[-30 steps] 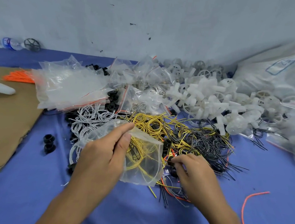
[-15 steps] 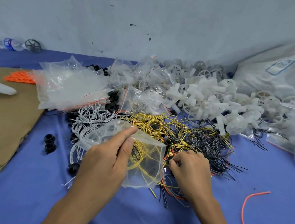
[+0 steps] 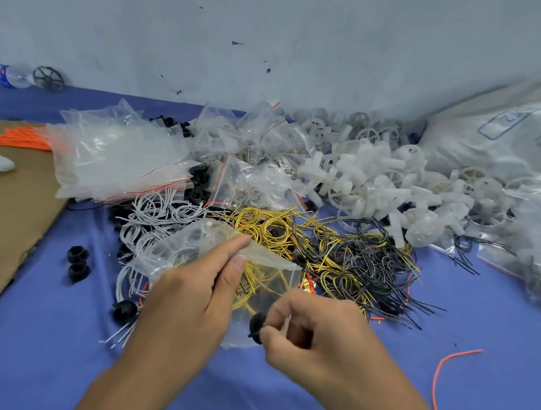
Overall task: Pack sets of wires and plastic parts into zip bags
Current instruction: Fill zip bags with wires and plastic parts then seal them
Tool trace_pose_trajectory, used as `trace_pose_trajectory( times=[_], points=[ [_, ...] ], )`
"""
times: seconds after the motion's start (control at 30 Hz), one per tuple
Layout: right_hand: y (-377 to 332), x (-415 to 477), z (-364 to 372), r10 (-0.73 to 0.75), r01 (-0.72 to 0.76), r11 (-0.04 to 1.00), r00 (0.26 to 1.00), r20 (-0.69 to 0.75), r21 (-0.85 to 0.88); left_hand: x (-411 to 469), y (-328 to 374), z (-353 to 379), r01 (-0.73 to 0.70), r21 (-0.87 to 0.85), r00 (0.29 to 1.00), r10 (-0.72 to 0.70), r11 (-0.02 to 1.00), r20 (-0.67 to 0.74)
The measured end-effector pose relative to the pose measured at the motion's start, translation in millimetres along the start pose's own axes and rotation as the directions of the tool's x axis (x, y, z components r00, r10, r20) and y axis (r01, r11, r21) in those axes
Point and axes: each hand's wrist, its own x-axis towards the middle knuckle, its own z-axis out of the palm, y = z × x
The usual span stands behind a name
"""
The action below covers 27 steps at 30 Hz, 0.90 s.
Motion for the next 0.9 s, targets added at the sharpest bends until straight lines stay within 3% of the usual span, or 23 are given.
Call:
trace_pose_trajectory(
  times=[0.1, 0.3, 0.37, 0.5, 0.57, 0.63, 0.77, 0.83, 0.9],
  points=[
    [-1, 8, 22, -0.082, 0.028, 0.946, 0.984, -0.155, -0.323, -1, 2, -1, 0.005, -0.025, 1.000, -0.005, 1.000, 0.016],
    [-3, 24, 40, -0.243, 0.071, 0.865, 0.925, -0.291, -0.497, -1, 1, 0, -0.016, -0.019, 1.000, 0.016, 1.000, -0.013],
    [1, 26, 38, -0.244, 0.081, 0.883, 0.921, -0.304, -0.463, -1, 0, 0, -0.020, -0.023, 0.999, 0.019, 1.000, -0.027],
    [19, 29, 7, -0.149, 0.085, 0.982, 0.897, -0.416, -0.168, 0, -2, -1, -0.024, -0.033, 0.999, 0.023, 0.999, -0.024],
    [42, 38, -23, -0.129, 0.030, 0.982, 0.828, -0.545, -0.186, 0, -2, -2, -0.025, -0.032, 1.000, 0.024, 0.999, -0.018],
    [74, 55, -58, -0.064, -0.114, 0.962, 0.790, -0.610, -0.248, 0, 0, -3, -0.012, -0.040, 1.000, 0.012, 0.999, -0.008],
    [148, 85, -106, 0.204, -0.462, 0.761, 0.837, -0.508, -0.456, -2, 4, -4, 0.008, -0.041, 1.000, -0.008, 0.999, -0.005],
    [173, 91, -112, 0.316, -0.518, 0.679, 0.846, -0.430, -0.520, -3, 6, -5, 0.014, -0.033, 1.000, -0.015, 0.999, -0.013],
    [186, 94, -112, 0.384, -0.539, 0.686, 0.839, -0.386, -0.489, -4, 7, -6, 0.026, -0.038, 1.000, -0.027, 0.999, -0.004]
  ],
)
